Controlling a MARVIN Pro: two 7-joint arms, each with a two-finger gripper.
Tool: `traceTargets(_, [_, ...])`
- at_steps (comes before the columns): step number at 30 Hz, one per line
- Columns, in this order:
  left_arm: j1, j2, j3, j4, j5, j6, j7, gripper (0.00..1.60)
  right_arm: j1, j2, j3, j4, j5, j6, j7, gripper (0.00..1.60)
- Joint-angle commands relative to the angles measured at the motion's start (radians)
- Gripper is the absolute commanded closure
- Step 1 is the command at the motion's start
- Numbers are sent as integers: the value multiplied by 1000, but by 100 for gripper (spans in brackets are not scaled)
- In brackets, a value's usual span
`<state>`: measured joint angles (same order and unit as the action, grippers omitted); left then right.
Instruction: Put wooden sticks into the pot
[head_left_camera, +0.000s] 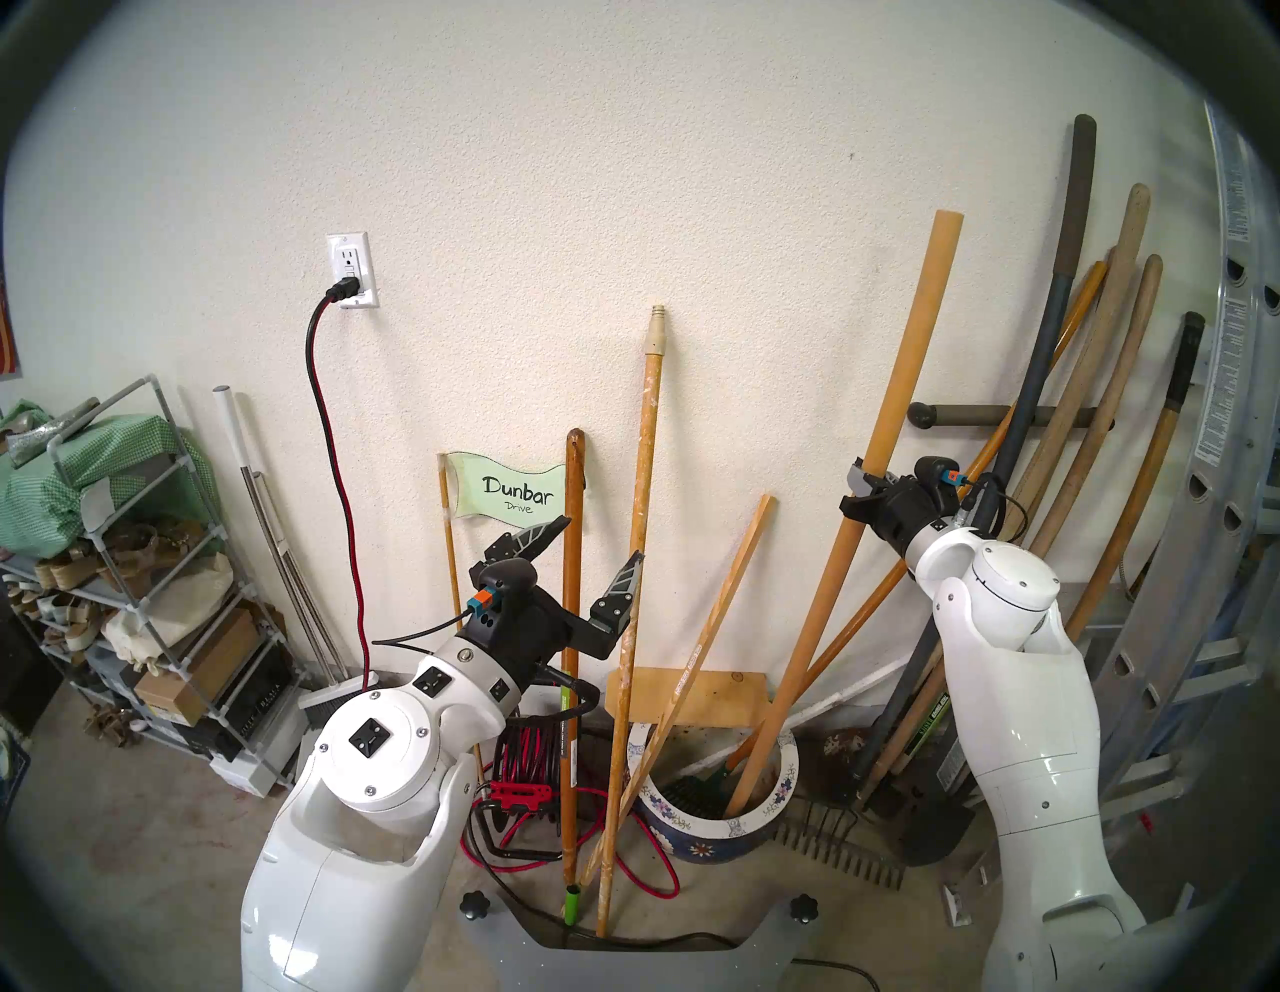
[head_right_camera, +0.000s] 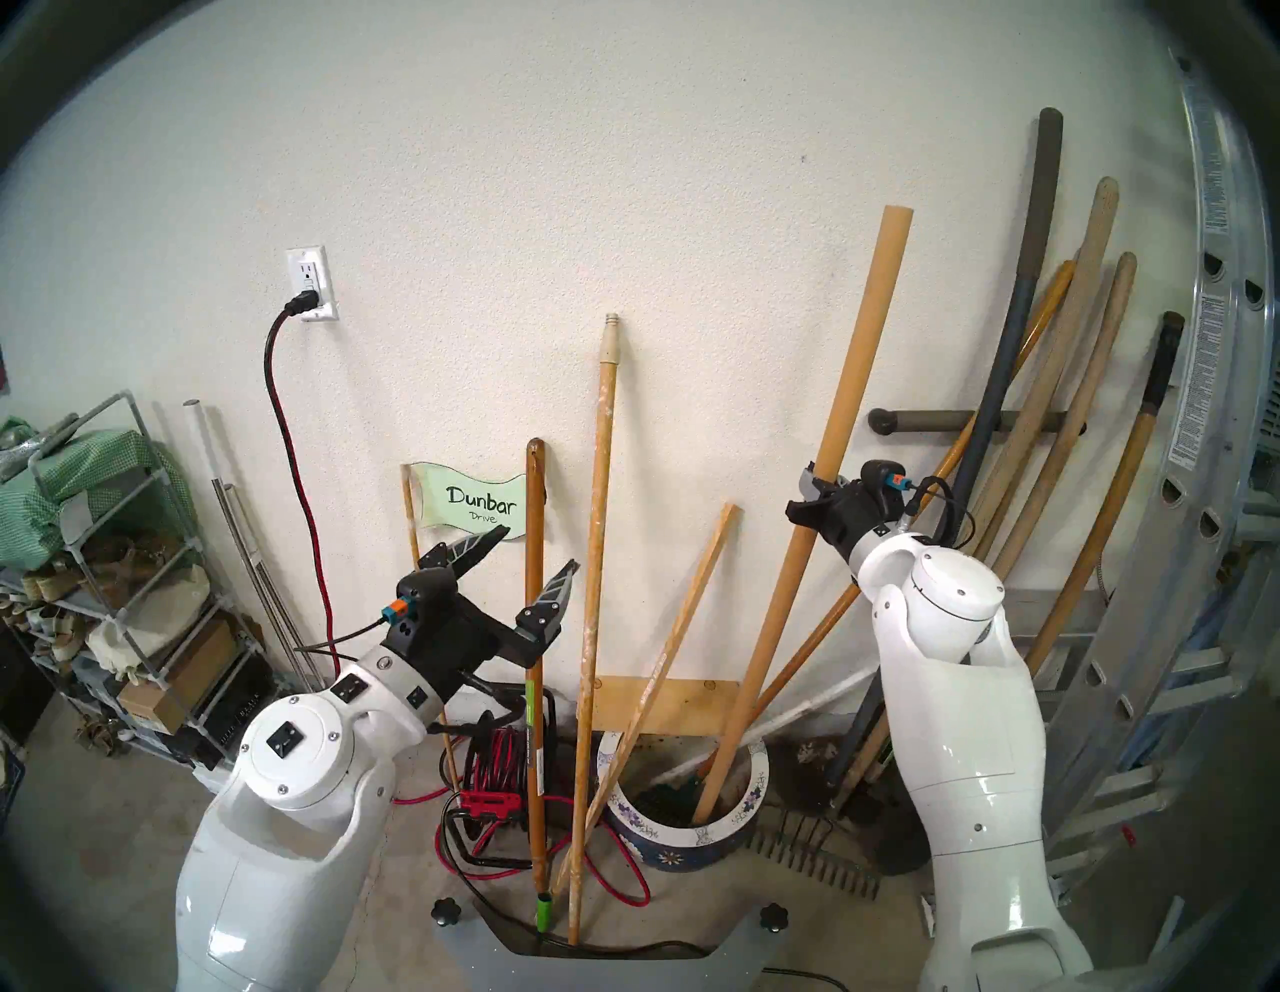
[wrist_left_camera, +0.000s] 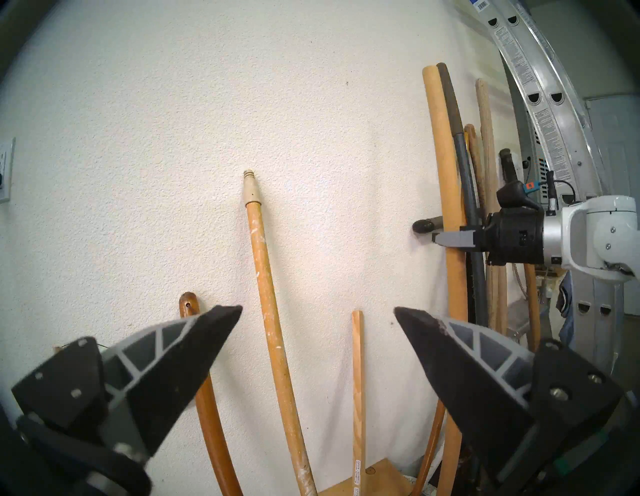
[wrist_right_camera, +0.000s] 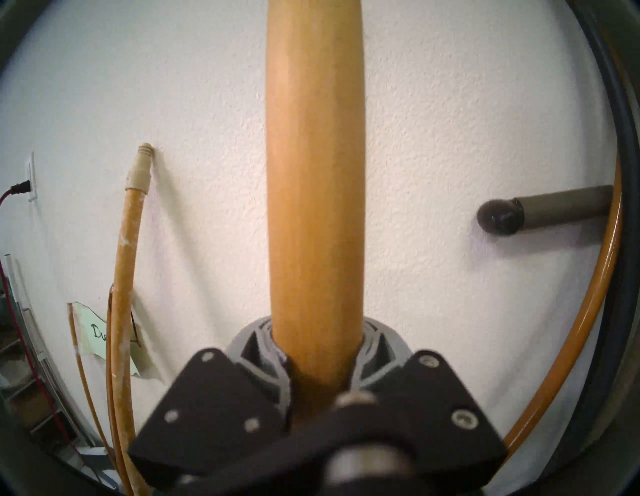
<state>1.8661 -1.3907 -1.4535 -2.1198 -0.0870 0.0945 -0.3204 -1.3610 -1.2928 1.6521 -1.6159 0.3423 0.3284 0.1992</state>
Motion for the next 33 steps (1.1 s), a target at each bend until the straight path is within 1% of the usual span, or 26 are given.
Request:
traceTargets(1, [0, 0, 0, 0, 0, 0, 0, 0, 103, -13, -40, 92, -26, -36, -12, 160])
traceTargets(4, [0, 0, 0, 0, 0, 0, 0, 0, 136, -21, -56, 146, -35, -35, -15, 160])
traceTargets(5, [0, 0, 0, 0, 0, 0, 0, 0, 131, -23, -60, 149, -36, -41, -21, 160])
traceTargets(6, [0, 0, 0, 0, 0, 0, 0, 0, 154, -27, -66, 180, -45, -41, -21, 160])
traceTargets(9, [0, 0, 0, 0, 0, 0, 0, 0, 161, -34, -71, 198, -48, -36, -32, 160])
traceTargets(10, [0, 0, 0, 0, 0, 0, 0, 0, 179, -36, -78, 226, -55, -42, -29, 160])
traceTargets(11, [0, 0, 0, 0, 0, 0, 0, 0, 170, -39, -77, 223, -54, -44, -36, 160])
traceTargets(13, [0, 0, 0, 0, 0, 0, 0, 0, 201, -47, -85, 280, -61, -44, -41, 160])
traceTargets(14, [0, 0, 0, 0, 0, 0, 0, 0, 201, -47, -85, 280, -61, -44, -41, 160])
traceTargets(16, [0, 0, 0, 0, 0, 0, 0, 0, 227, -54, -88, 326, -61, -37, -44, 160])
traceTargets(17, [0, 0, 0, 0, 0, 0, 0, 0, 227, -54, -88, 326, -61, -37, -44, 160])
traceTargets(18, [0, 0, 0, 0, 0, 0, 0, 0, 271, -60, -89, 397, -59, 1, -45, 160])
traceTargets(21, [0, 0, 0, 0, 0, 0, 0, 0, 271, -60, -89, 397, -59, 1, -45, 160])
traceTargets(22, [0, 0, 0, 0, 0, 0, 0, 0, 301, -64, -92, 450, -63, 0, -52, 160])
traceTargets(27, [0, 0, 0, 0, 0, 0, 0, 0, 301, -64, -92, 450, -63, 0, -52, 160])
traceTargets(28, [0, 0, 0, 0, 0, 0, 0, 0, 328, -66, -98, 498, -70, -8, -58, 160])
traceTargets(31, [0, 0, 0, 0, 0, 0, 0, 0, 306, -69, -93, 481, -73, -15, -68, 160])
traceTargets(33, [0, 0, 0, 0, 0, 0, 0, 0, 327, -71, -98, 518, -76, -18, -71, 160])
